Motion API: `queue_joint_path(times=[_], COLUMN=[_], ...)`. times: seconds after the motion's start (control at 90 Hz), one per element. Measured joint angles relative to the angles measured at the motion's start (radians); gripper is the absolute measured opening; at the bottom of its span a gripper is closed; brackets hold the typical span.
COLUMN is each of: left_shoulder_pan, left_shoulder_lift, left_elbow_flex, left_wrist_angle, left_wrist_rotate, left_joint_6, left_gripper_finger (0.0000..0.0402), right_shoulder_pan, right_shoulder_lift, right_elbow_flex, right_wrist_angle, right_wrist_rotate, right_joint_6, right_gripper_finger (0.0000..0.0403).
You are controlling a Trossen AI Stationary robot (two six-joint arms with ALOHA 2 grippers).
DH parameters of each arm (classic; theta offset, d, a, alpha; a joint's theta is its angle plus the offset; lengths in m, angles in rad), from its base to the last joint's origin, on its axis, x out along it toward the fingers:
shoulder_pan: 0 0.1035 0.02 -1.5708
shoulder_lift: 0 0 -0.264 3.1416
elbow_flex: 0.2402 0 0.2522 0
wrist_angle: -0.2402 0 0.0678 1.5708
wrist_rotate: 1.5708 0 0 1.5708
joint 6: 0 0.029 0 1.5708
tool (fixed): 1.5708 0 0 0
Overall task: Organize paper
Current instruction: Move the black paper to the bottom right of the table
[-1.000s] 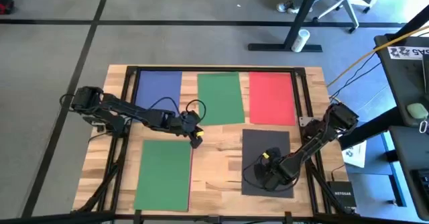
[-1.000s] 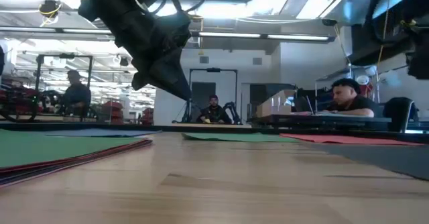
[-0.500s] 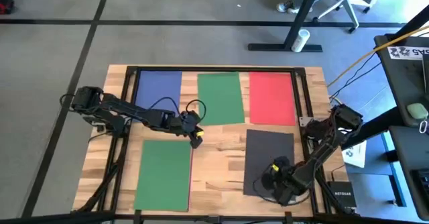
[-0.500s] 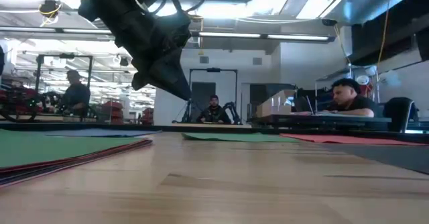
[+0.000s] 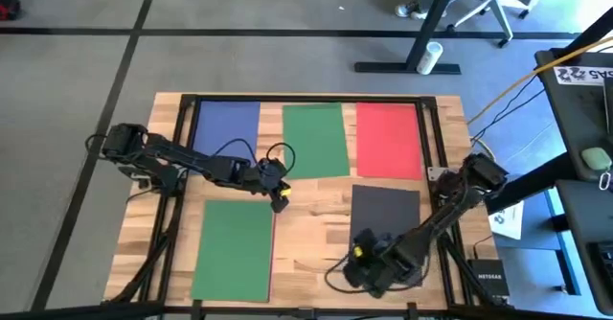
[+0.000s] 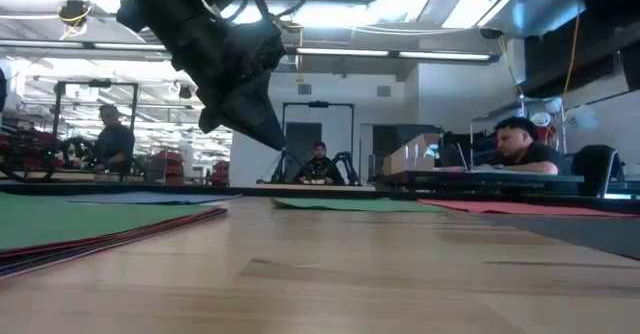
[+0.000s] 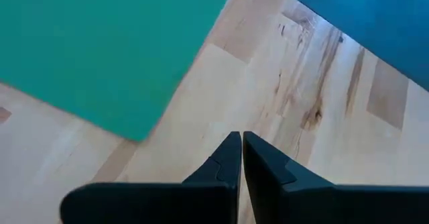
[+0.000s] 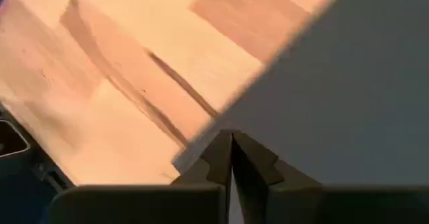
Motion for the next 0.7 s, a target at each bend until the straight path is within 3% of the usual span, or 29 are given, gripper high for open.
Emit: queue_joint_path(times=[0.3,0.7], left_shoulder_pan=[-0.015,-0.015], left_shoulder_lift=[0.000,0.000], left_elbow_flex=[0.000,0.000], left_wrist_angle=[-0.027,-0.020], left_wrist_rotate=[0.000,0.000], left_joint_6=[0.001,0.008], left_gripper_finger=[0.0000,0.0000], right_shoulder_pan=[-0.011,0.048], right_shoulder_lift=[0.069,0.068], right_elbow_flex=[0.002,-0.005], right_wrist_angle=[0.020,0.014], right_wrist_rotate=[-0.147,-0.192], right_joint_6=[-0.044,0.048], right_gripper_finger=[0.0000,0.0000])
